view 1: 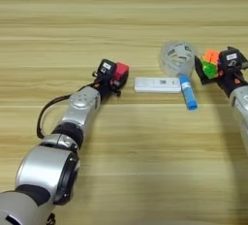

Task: Move the objects on the table

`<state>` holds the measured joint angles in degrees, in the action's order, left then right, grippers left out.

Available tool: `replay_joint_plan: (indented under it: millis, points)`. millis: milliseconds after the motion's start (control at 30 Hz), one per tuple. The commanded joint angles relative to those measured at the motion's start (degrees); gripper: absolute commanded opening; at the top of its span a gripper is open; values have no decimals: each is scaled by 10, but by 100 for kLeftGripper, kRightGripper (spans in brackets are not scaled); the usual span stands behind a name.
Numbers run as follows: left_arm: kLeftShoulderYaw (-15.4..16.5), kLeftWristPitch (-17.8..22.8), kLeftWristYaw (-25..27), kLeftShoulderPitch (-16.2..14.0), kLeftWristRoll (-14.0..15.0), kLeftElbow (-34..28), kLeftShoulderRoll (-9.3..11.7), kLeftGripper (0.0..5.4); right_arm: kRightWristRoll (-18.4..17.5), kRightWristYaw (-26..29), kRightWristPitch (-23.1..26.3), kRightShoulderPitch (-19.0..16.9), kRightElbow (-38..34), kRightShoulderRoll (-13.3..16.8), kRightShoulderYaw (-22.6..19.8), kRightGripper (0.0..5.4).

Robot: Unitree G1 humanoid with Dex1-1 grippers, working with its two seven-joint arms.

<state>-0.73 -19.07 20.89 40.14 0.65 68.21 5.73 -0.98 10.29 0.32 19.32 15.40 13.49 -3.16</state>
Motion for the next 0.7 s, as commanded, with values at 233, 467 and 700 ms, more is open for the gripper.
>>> replay_joint_plan:
  millis: [233,467,700]
  points:
    - [-5,-3,0,2,-20,28,-5,224,4,-2,2,2,-12,-1,3,540]
    - [-5,-7,-3,-2,-26,29,-6,298,5,-1,2,1,-12,0,3,540]
    - [3,-9,-3,-1,-27,26,-6,363,5,0,2,1,-13,0,3,540]
